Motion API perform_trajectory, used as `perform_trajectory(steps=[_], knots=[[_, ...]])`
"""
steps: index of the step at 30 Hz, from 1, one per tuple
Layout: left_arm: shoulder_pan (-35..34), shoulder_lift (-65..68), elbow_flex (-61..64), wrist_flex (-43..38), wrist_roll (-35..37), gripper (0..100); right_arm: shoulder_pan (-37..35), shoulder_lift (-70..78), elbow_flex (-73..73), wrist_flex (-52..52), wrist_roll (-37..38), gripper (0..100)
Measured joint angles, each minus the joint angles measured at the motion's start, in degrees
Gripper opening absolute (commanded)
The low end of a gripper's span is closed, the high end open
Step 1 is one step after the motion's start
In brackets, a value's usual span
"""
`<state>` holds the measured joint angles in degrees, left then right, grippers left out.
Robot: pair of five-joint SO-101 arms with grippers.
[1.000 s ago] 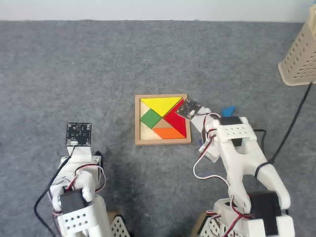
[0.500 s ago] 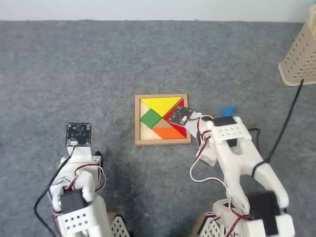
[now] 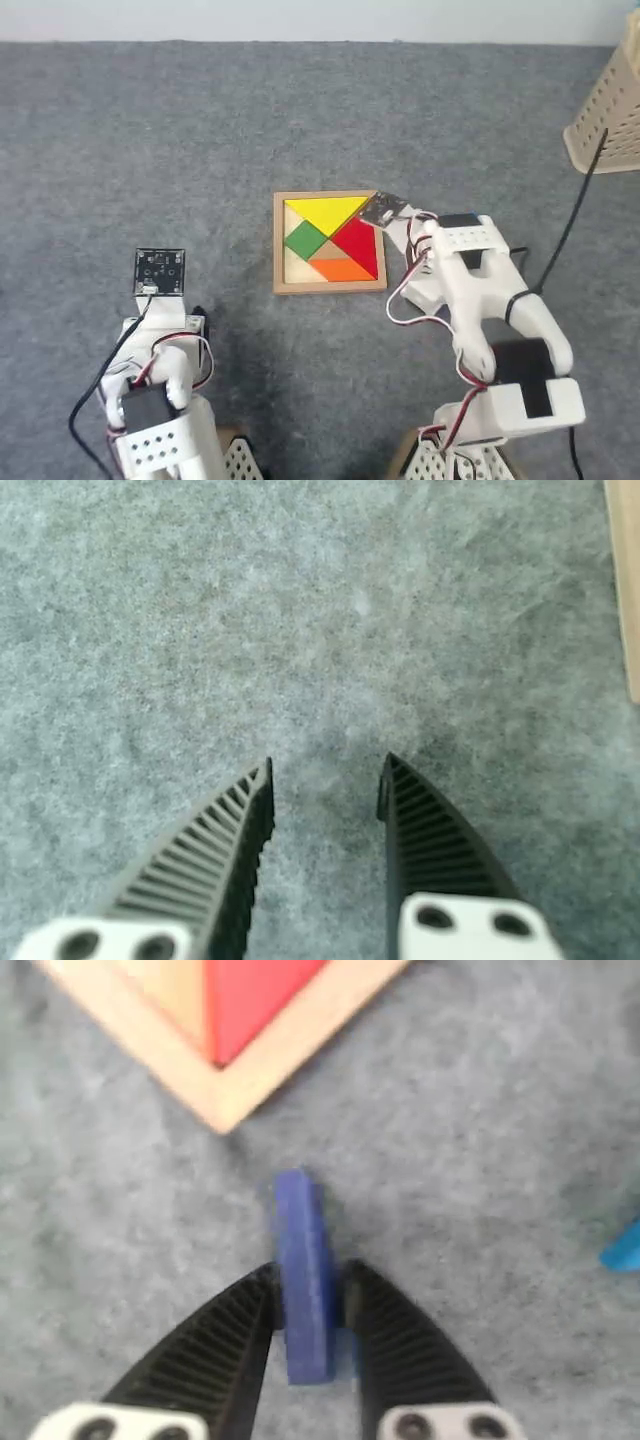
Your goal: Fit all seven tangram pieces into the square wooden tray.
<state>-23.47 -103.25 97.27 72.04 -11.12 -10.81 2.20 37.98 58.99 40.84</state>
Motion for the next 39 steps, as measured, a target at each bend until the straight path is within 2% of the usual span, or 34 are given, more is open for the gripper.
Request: perform_trajectory(steps=[6,17,23,29,39], knots=[[0.00,0.00,0.00,0.00,0.00,17,-0.09,-2.55,1.05,-0.09,-3.16,1.0],[0.00,0.00,0.00,0.00,0.00,17,-0.44,-17.32,1.05,0.26,-17.23,1.0],[0.00,0.00,0.00,0.00,0.00,17,-8.62,-18.20,-5.54,1.23,-23.38,0.9],[0.00,0.00,0.00,0.00,0.00,17,-18.64,-8.00,-18.99,2.73,-28.92,0.9],[0.00,0.00,0.00,0.00,0.00,17,-22.86,12.40,-31.03,2.81,-35.60,0.6]])
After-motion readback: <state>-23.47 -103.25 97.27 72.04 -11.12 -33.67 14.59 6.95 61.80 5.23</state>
